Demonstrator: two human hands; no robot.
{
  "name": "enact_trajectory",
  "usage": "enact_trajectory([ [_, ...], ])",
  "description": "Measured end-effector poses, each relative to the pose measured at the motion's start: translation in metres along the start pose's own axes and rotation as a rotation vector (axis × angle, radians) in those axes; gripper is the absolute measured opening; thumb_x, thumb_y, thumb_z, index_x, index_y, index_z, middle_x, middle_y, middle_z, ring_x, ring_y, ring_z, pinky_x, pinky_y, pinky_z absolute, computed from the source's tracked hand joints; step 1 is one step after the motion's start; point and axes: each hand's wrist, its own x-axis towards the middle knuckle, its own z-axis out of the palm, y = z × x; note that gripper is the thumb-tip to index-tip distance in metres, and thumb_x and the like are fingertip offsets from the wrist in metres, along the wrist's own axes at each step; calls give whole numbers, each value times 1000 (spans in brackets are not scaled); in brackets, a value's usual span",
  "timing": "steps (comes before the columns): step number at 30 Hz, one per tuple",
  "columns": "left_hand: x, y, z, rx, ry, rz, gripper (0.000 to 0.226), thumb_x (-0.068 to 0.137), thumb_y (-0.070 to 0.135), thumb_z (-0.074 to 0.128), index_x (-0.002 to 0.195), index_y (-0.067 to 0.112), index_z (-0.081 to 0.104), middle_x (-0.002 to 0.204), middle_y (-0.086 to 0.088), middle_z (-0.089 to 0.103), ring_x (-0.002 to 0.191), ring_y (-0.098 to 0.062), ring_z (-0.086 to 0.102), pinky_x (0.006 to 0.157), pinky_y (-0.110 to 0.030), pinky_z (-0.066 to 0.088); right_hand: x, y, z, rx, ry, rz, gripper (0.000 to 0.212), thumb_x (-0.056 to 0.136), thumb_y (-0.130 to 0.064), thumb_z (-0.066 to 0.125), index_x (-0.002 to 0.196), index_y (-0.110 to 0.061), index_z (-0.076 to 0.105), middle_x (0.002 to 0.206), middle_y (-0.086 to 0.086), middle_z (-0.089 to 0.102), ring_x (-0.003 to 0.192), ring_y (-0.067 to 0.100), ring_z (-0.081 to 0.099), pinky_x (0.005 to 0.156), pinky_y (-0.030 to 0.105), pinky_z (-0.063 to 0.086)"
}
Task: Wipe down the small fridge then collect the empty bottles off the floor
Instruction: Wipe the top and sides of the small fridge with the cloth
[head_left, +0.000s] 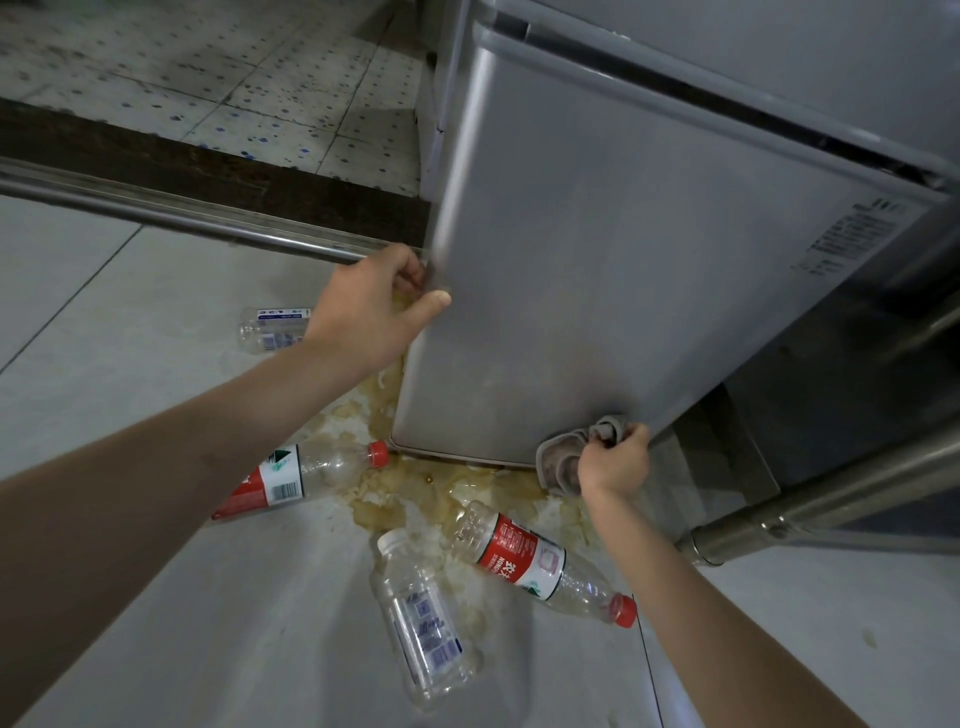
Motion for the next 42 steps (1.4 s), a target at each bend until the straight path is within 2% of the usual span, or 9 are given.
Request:
enact_trajectory([
  [5, -1, 0, 3, 21, 23, 25, 24, 88, 37, 61, 99, 16, 56, 92, 8, 59, 87, -7, 53, 75, -22, 35, 1, -2, 1, 19, -9, 54, 24, 86, 5, 51, 110, 2, 48, 121, 26, 55, 108, 39, 56, 83, 36, 44],
  [9, -1, 0, 4, 15, 24, 21, 21, 87, 37, 61, 97, 18, 55, 92, 8, 58, 87, -7, 53, 75, -22, 35, 3, 0, 0, 45, -22, 108, 24, 87, 5, 50, 111, 3, 49, 120, 24, 56, 109, 37, 56, 80, 31, 42],
  [13, -2, 1, 3, -6, 19, 8, 20, 87, 37, 62, 94, 20, 54, 91, 8, 59, 88, -7, 54, 75, -23, 36, 12, 6, 1, 58, 0, 157, 26, 86, 4, 50, 112, 4, 48, 118, 28, 57, 109, 41, 54, 90, 39, 42],
  [18, -1, -1, 3, -24, 9, -6, 19, 86, 37, 63, 90, 23, 52, 90, 8, 60, 89, -10, 58, 76, -24, 39, 27, 6, -2, 158, 26, 242, 27, 86, 6, 50, 113, 7, 49, 119, 28, 57, 109, 39, 55, 93, 41, 43],
  [23, 1, -3, 3, -23, 9, 0, 19, 86, 37, 63, 89, 23, 50, 90, 8, 59, 88, -10, 56, 75, -25, 38, 22, 6, -2, 149, 119, 127, 17, 83, 5, 48, 97, -3, 47, 107, 26, 59, 99, 42, 57, 89, 49, 47],
  [26, 1, -4, 4, -21, 10, 6, 19, 86, 37, 63, 90, 23, 50, 90, 8, 59, 88, -8, 55, 75, -23, 37, 23, 7, 0, 139, 167, 61, 22, 79, 6, 45, 88, -13, 40, 104, 23, 57, 94, 43, 57, 85, 54, 49],
  [32, 1, -4, 3, -23, 5, 9, 19, 86, 38, 62, 90, 24, 50, 90, 9, 58, 87, -8, 54, 73, -23, 36, 20, -6, -5, 147, 205, 11, 21, 82, 7, 46, 99, -4, 47, 111, 25, 52, 96, 43, 56, 85, 54, 47],
  [37, 1, -3, 3, -23, -5, 1, 19, 86, 37, 62, 91, 23, 50, 90, 9, 58, 87, -8, 54, 74, -24, 37, 18, -12, -13, 164, 188, -65, 24, 86, 2, 51, 107, -5, 46, 117, 22, 51, 104, 42, 55, 89, 53, 47],
  [42, 1, -3, 2, -2, -3, 5, 19, 87, 38, 61, 90, 24, 49, 91, 8, 58, 88, -9, 53, 75, -26, 37, 15, -21, -27, 173, 161, -184, 23, 88, -3, 55, 109, -8, 46, 118, 19, 51, 103, 37, 56, 87, 48, 50],
])
